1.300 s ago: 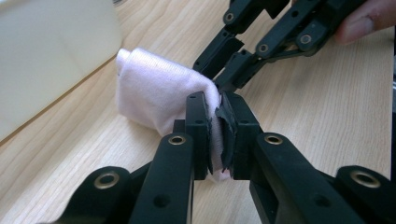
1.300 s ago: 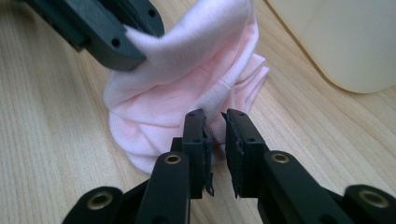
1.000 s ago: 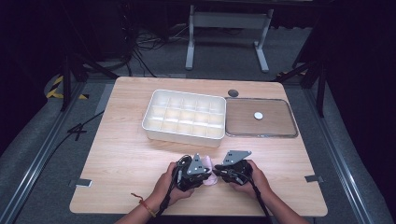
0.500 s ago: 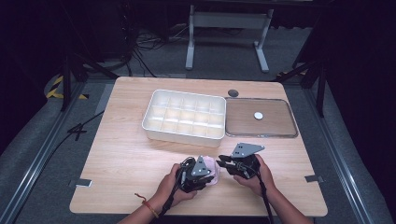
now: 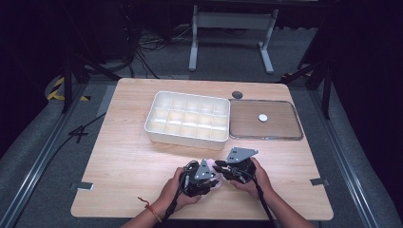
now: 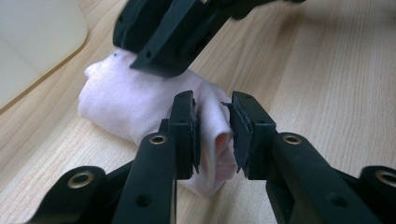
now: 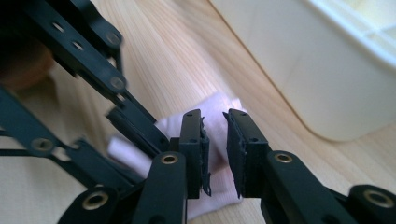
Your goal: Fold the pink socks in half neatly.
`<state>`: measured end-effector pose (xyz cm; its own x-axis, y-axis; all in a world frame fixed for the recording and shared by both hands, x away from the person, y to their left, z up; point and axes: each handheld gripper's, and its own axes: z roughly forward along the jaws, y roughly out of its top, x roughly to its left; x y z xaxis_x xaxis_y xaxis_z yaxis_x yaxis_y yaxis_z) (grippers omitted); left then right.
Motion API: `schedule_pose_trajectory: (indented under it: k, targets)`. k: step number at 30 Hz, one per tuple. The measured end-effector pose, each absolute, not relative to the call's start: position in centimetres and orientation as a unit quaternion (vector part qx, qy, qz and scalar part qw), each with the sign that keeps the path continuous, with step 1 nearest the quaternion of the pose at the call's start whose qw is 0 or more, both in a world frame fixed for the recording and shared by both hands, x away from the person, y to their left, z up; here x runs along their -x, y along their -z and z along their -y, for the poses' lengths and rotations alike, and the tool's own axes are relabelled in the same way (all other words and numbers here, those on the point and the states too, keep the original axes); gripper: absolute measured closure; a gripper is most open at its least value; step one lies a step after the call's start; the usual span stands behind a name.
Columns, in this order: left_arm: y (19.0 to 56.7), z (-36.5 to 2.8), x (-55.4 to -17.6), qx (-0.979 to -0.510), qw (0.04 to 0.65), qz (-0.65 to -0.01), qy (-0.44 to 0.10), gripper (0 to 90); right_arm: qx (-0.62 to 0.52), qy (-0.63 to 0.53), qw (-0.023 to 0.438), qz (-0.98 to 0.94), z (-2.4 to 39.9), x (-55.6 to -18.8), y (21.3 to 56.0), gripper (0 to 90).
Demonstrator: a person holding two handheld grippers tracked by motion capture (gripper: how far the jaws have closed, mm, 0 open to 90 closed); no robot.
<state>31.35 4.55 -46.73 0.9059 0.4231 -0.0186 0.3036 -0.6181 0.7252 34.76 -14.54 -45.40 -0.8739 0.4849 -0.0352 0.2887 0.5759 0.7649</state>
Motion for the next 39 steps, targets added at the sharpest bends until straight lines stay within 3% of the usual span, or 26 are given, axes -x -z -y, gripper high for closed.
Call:
schedule_pose_trajectory:
  k: [19, 28, 39]
  targets:
    - [45.4, -6.0, -30.5, -0.899, 0.407, -0.156, -0.04, 67.2, -0.225, -0.396, 0.112, -0.883, 14.6, -35.1, 46.4, 77.9]
    - [44.5, -7.2, -31.5, -0.878, 0.439, -0.185, -0.044, 80.0, -0.225, -0.395, 0.11, -0.884, 14.6, -35.1, 46.4, 78.9]
    - [46.8, -5.2, -31.5, -0.896, 0.41, -0.165, -0.032, 80.6, -0.224, -0.397, 0.111, -0.883, 14.7, -35.1, 46.4, 79.0]
